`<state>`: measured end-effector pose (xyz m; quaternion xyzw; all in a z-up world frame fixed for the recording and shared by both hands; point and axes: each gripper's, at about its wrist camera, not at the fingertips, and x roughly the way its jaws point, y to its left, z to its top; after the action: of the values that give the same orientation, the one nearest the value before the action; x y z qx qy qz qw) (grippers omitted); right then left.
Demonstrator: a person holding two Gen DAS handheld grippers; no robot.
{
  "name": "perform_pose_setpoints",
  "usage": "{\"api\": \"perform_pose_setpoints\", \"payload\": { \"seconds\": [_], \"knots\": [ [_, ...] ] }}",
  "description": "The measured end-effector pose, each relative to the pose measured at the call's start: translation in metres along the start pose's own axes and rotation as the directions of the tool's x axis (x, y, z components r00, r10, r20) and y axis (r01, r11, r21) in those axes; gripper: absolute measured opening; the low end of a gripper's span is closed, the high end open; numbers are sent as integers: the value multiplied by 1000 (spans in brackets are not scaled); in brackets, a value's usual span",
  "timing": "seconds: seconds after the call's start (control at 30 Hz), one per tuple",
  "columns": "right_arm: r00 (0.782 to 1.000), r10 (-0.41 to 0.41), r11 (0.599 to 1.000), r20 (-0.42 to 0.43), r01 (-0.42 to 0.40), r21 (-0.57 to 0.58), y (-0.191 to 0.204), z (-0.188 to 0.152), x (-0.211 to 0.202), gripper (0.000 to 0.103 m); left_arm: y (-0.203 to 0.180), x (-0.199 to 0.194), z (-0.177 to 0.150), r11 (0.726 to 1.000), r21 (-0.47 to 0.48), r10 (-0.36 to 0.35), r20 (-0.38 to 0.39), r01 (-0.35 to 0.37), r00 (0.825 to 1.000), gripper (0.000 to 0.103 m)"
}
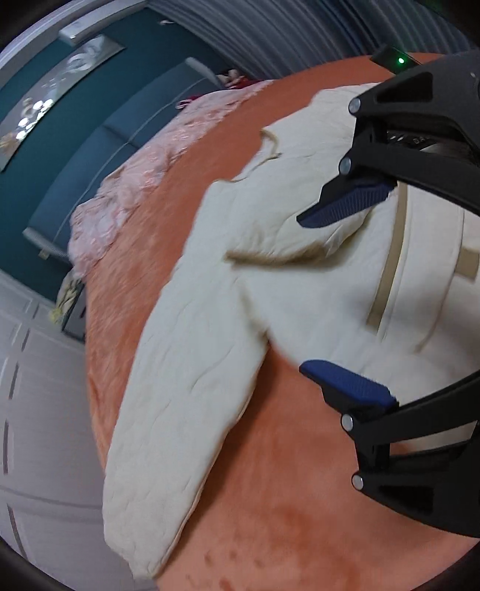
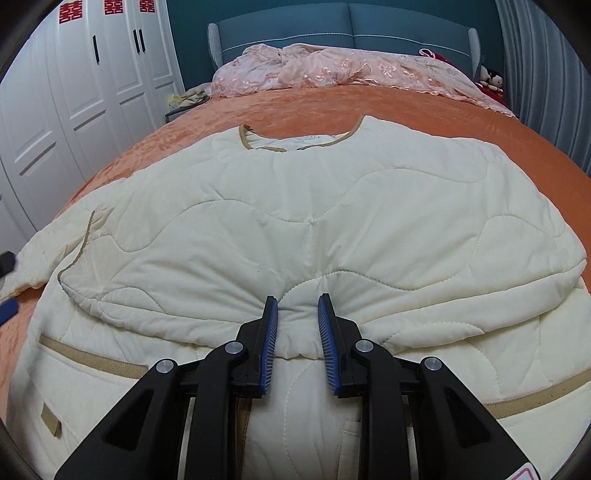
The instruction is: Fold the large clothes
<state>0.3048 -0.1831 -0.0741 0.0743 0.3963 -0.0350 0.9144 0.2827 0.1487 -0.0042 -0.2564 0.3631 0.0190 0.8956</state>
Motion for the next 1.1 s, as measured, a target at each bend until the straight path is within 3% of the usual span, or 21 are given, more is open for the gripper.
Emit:
{"api": "perform_pose_setpoints", "payload": {
  "seconds": [0.1,0.2,0.3,0.4,0.47,0.53,0.57,0.6,0.7,0.8,0.87,0.9,0.97,1.03,1.1],
  "knots": [
    [1000,1,1000,-1,-1,1,0,1,-1,23,71,-20,44,989,-82,124,51,-120,991,83],
    [1000,-1,1000,-1,1,0,0,0,0,23,148,-18,82,943,-218,261,9,-253,965,83],
    [1000,-4,1000,-1,4,-3,0,1,0,23,215,-17,102,873,-401,298,-17,-280,954,81],
    [1000,-9,1000,-1,9,-6,1,1,-1,23,244,-8,109,841,-479,272,-24,-250,962,71],
    [1000,-11,1000,-1,11,-7,1,1,-1,23,239,-1,116,855,-451,283,-8,-256,959,58],
    [1000,-10,1000,-1,10,-6,1,1,-1,23,227,14,123,883,-409,236,-39,-231,971,20],
    [1000,-10,1000,-1,10,-7,1,1,-1,23,221,20,128,890,-397,225,-51,-227,973,12],
    [1000,-9,1000,-1,9,-6,1,1,-1,23,210,22,132,899,-377,221,-46,-221,974,6],
    [1000,-6,1000,-1,6,-3,0,1,-1,23,150,14,151,950,-256,190,30,-177,981,4],
    [1000,4,1000,0,-4,8,0,2,-3,23,56,-8,168,994,-93,66,111,-55,992,4],
    [1000,9,1000,3,-9,24,-2,4,-9,24,-22,-27,164,998,45,-51,141,46,989,4],
    [1000,18,999,11,-18,41,-3,4,-17,27,-61,-35,156,988,121,-114,142,97,983,4],
    [998,55,994,43,-59,91,-11,-2,-39,51,-139,-46,127,944,260,-235,99,203,967,4],
    [993,82,986,84,-93,136,-22,-12,-66,57,-203,-44,85,882,357,-328,-9,309,945,6],
    [990,94,978,105,-111,174,-38,-24,-90,60,-247,-31,32,833,409,-355,-122,373,927,14]
  ]
}}
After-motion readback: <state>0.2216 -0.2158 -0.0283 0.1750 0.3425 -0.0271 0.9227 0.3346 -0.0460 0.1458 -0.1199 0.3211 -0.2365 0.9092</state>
